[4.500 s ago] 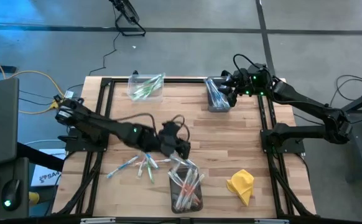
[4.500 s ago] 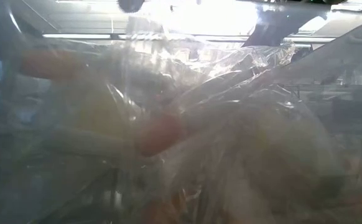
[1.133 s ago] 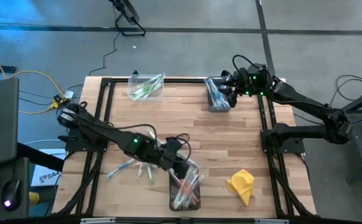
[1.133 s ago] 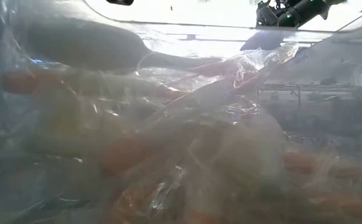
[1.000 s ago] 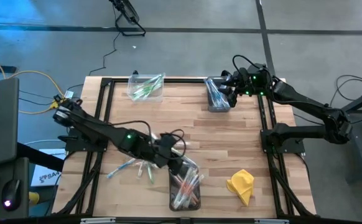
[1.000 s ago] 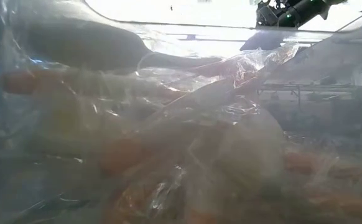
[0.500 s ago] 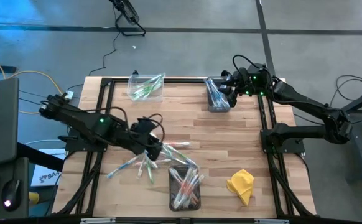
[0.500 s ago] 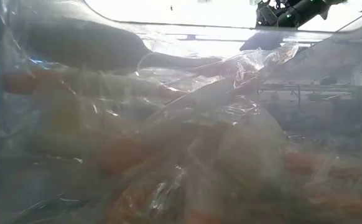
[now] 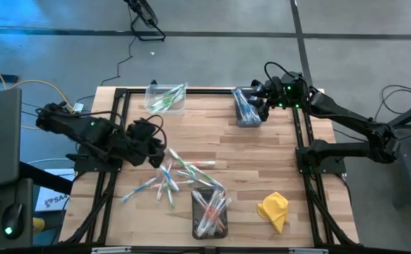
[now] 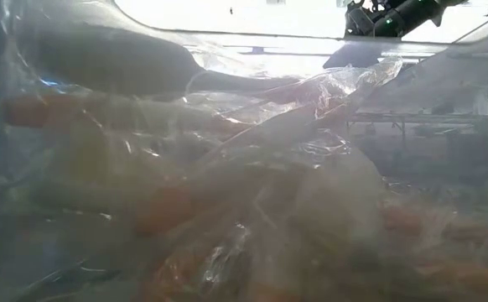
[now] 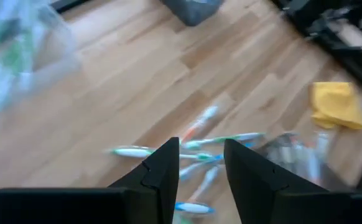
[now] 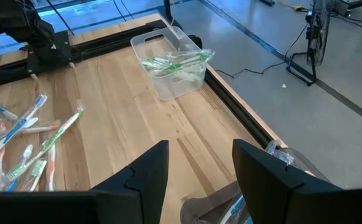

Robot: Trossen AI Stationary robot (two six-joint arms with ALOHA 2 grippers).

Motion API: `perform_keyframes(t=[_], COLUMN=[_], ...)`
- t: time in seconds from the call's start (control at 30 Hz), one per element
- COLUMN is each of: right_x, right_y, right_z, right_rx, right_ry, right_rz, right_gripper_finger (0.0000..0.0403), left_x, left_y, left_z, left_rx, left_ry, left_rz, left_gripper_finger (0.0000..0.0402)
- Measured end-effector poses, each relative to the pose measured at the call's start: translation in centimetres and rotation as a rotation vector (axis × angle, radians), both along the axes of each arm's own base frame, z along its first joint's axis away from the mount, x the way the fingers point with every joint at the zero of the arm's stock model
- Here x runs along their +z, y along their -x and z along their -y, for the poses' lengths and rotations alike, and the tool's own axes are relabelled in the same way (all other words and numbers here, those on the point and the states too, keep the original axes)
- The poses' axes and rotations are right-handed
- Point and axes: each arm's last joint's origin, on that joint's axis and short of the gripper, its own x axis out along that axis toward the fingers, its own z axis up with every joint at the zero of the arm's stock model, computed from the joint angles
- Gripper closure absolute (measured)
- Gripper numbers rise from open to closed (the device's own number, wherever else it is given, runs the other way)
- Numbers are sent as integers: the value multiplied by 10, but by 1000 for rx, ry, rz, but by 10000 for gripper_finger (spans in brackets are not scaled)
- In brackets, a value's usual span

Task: Pick & Place Toothbrushes
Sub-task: Put the blue toothbrush into the top black bin

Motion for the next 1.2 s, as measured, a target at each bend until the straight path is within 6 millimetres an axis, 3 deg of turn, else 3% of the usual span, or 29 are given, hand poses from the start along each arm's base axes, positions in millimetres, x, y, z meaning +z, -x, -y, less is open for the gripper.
perform_keyframes(t=[0.23,0.43,1.2], right_x=[0,2,6], right_y=[0,-1,-2], right_z=[0,0,3], right_rx=[-1,0,-88], right_ry=[0,11,0], right_rz=[0,14,76], right_gripper_finger=[232,232,232], left_x=[-7,-9,-31], left_y=[10,7,-30], left_z=[-5,-8,-48], left_rx=[-10,-85,-796], left_ry=[-73,-155,-519], left_rz=[-136,-201,-693], left_gripper_finger=[277,277,277])
